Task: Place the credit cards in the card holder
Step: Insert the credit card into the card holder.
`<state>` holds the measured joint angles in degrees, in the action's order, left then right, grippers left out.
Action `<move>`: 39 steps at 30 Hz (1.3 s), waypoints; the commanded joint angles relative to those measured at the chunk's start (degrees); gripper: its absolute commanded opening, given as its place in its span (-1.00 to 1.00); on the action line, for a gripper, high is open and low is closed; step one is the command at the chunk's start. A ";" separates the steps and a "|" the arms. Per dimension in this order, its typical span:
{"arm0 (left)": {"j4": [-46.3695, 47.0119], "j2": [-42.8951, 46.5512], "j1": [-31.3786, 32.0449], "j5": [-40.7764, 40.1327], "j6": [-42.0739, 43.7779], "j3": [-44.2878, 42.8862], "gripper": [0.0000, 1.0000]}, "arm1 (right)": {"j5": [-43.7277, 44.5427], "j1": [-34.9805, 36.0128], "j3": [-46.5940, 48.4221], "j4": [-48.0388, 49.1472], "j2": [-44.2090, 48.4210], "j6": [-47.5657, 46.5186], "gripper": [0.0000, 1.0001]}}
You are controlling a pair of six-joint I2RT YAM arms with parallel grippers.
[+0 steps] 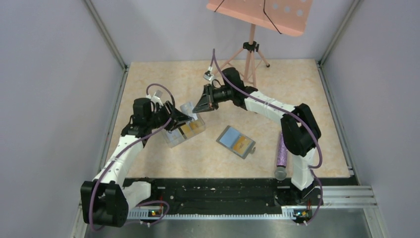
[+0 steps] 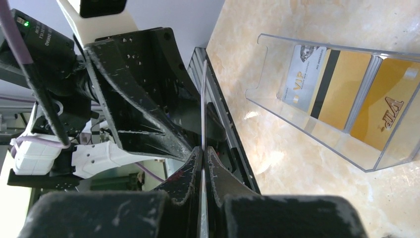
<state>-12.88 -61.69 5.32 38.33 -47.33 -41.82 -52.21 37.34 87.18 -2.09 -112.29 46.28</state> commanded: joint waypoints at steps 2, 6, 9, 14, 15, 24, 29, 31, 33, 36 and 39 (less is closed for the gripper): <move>5.84 -0.29 -0.22 3.31 -2.25 0.59 -0.23 | -0.26 0.38 1.94 4.09 0.89 1.04 -1.00; 5.14 -0.79 -0.22 3.63 -2.11 1.15 -0.42 | -0.19 0.36 1.94 4.55 0.84 1.27 -1.00; 3.63 -0.67 -0.22 3.18 -1.31 1.07 -0.71 | 0.18 0.36 1.74 4.53 1.00 1.11 -1.00; -0.10 -0.62 -0.20 1.30 0.79 0.20 -1.00 | 0.56 0.11 1.42 4.03 1.19 0.58 -1.00; -0.85 -0.55 -0.22 0.90 1.22 -0.10 -1.00 | 0.57 0.02 1.34 4.02 1.26 0.42 -1.00; -8.37 0.53 -0.22 -5.61 4.11 -1.83 -1.00 | 1.23 -0.60 0.65 4.03 1.72 0.12 -1.00; -11.35 1.22 -0.22 -8.60 5.33 -2.39 -1.00 | 1.10 -0.60 0.63 4.02 1.47 -0.01 -1.00; -11.69 1.38 -0.22 -8.87 5.33 -2.28 -1.00 | 1.05 -0.60 0.68 4.06 1.56 -0.12 -1.00; -11.82 1.54 -0.22 -9.11 5.29 -2.10 -1.00 | 1.25 -0.73 0.64 3.98 1.68 -0.21 -1.00; -12.42 1.95 -0.22 -10.09 5.20 -1.95 -1.00 | 1.96 -1.23 0.20 3.86 1.99 -0.24 -1.00; -14.03 2.76 -0.22 -12.87 5.43 -2.08 -1.00 | 2.11 -1.72 0.01 3.72 1.93 -0.46 -1.00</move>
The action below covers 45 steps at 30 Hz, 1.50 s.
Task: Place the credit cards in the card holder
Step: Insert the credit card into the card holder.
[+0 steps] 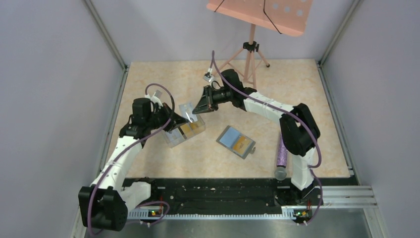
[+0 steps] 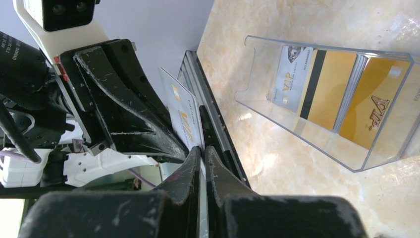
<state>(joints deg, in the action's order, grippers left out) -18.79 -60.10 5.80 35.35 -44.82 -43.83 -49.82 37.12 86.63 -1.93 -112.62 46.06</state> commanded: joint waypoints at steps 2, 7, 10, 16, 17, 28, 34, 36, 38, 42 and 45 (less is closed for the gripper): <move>-9.78 1.64 -0.71 -11.92 2.81 -0.36 -1.00 | -0.12 -1.69 0.52 3.25 2.38 -0.56 -1.00; -10.80 2.76 -0.79 -14.05 2.63 -0.49 -1.00 | 0.68 -1.85 0.23 2.83 2.78 -1.39 -1.00; -10.51 3.41 -0.80 -14.86 2.32 -0.18 -1.00 | 0.96 -2.03 0.04 2.92 2.84 -1.47 -1.00; -7.74 4.14 -0.97 -13.45 1.28 1.42 -1.00 | -0.79 -2.06 -1.25 7.30 2.42 1.26 -1.00; -7.18 4.38 -1.07 -13.37 1.03 1.78 -1.00 | -0.95 -2.06 -1.43 7.93 2.26 1.84 -1.00; 7.25 5.06 -1.49 -3.20 -2.84 4.97 -1.00 | -1.40 -2.75 -3.67 8.99 1.94 3.72 -0.07; 24.40 3.01 -1.53 9.35 -8.70 7.49 -1.00 | -4.66 -3.30 -7.49 18.75 3.09 11.65 0.21; 26.60 2.42 -1.50 11.22 -9.49 7.40 -1.00 | -6.00 -3.29 -9.22 24.90 3.19 15.70 0.22; 27.54 2.06 -1.50 12.31 -9.76 7.22 -1.00 | -7.27 -3.24 -9.94 28.95 2.77 18.75 0.19; 29.54 1.35 -1.50 13.93 -10.81 7.39 -1.00 | -9.42 -2.31 -9.05 34.75 1.62 22.76 0.04; 29.15 1.08 -1.50 14.39 -10.57 7.47 -1.00 | -9.83 -1.97 -9.30 40.64 1.08 26.62 -0.29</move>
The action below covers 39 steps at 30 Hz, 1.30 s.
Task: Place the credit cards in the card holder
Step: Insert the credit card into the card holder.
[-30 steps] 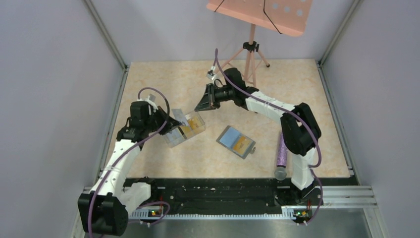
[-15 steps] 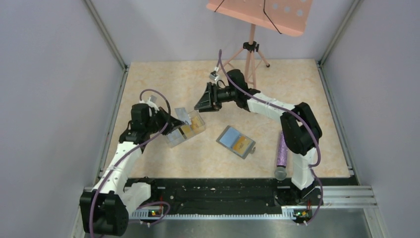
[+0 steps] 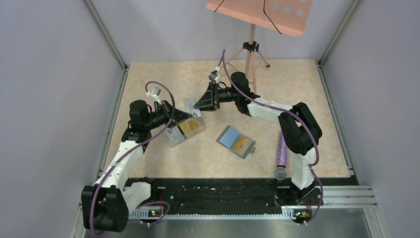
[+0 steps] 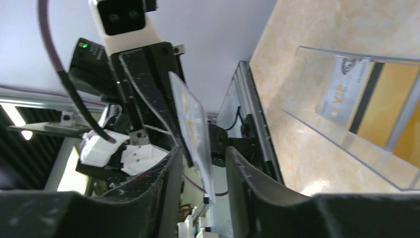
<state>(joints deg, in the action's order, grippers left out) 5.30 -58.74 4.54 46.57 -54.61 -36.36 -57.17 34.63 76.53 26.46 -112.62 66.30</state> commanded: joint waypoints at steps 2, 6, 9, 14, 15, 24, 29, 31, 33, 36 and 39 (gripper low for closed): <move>4.69 -0.11 -0.23 2.95 -0.56 0.09 -1.00 | -2.76 0.48 0.87 15.61 0.77 8.73 -0.76; 2.17 0.22 -0.23 2.98 1.70 -0.48 -0.55 | -3.39 0.51 1.72 14.69 1.39 7.59 -1.00; -4.19 1.43 -0.23 0.48 5.94 -2.37 -0.03 | -1.40 0.52 3.40 0.32 4.48 -4.58 -1.00; -14.76 4.64 -0.23 -6.86 12.37 -5.17 0.32 | 10.79 0.78 9.46 -30.32 10.88 -32.97 -1.00; -15.89 4.95 -0.25 -7.86 13.10 -5.56 0.33 | 13.75 0.97 9.68 -33.91 12.20 -36.91 -1.00; -17.95 5.46 -0.23 -11.27 19.06 -7.01 0.41 | 33.53 3.60 -3.39 -33.14 29.69 -56.44 -1.00; -15.38 7.74 -0.14 -9.94 25.51 -6.84 0.43 | 33.02 3.61 -15.39 -22.55 37.42 -61.90 -1.00; -14.03 8.78 -0.14 -8.97 27.91 -6.19 0.43 | 32.15 3.60 -19.16 -19.25 39.89 -65.63 -1.00; -13.10 9.86 -0.14 -7.93 30.43 -5.69 0.43 | 31.21 3.60 -24.46 -14.86 42.79 -70.65 -1.00; -11.95 10.89 -0.14 -5.91 32.58 -4.64 0.43 | 29.62 3.60 -31.69 -7.72 48.08 -78.03 -1.00; -11.47 11.68 -0.07 -5.47 33.43 -3.56 0.43 | 30.44 3.67 -37.72 -1.29 52.96 -82.91 -1.00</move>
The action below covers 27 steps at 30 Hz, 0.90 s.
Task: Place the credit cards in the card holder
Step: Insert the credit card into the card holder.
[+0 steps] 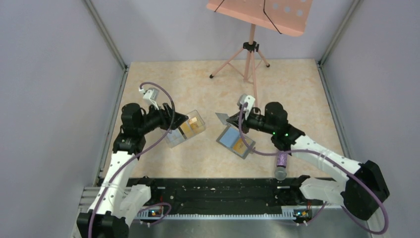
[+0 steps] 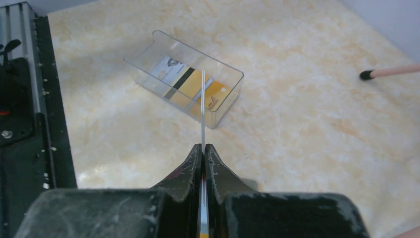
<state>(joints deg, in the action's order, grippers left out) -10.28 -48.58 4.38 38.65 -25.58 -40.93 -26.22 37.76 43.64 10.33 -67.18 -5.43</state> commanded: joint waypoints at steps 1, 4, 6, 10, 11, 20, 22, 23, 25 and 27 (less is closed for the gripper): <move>4.21 1.67 0.05 2.43 4.62 1.24 0.43 | -0.35 0.48 -6.31 16.26 8.82 -12.53 -1.00; 4.31 1.67 0.10 2.41 4.75 1.77 0.43 | -0.85 0.47 -8.59 16.63 11.88 -16.71 -1.00; 4.31 1.25 0.18 2.63 4.83 1.77 0.42 | -0.42 0.47 -9.52 16.04 13.04 -18.24 -1.00; 4.03 -0.37 1.11 2.63 5.19 0.94 0.43 | 1.52 0.46 -10.61 14.91 14.40 -18.01 -1.00; 3.77 -1.06 1.52 2.65 5.12 0.50 0.43 | 2.41 0.43 -10.36 13.99 14.33 -16.57 -1.00; -0.46 -15.91 13.71 -2.30 3.06 -8.26 0.69 | 18.12 -2.42 1.47 -8.75 6.61 13.05 -1.00; -0.42 -20.72 16.82 -3.55 0.73 -10.66 0.79 | 18.53 -4.54 3.72 -15.11 3.68 19.20 -1.00; -0.28 -22.98 18.49 -3.47 -0.30 -11.92 0.89 | 18.06 -5.43 4.10 -17.27 2.81 20.94 -1.00; -0.93 -27.86 20.60 -3.89 -2.10 -15.05 0.98 | 17.39 -6.46 3.69 -19.52 1.95 23.40 -1.00; -2.30 -32.81 22.52 -4.18 -2.63 -18.56 0.98 | 17.60 -7.19 3.00 -21.03 1.62 25.14 -1.00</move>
<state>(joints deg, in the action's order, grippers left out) -11.64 -74.87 23.73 36.01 -25.52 -52.97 -10.41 32.23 45.45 -1.80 -64.79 9.58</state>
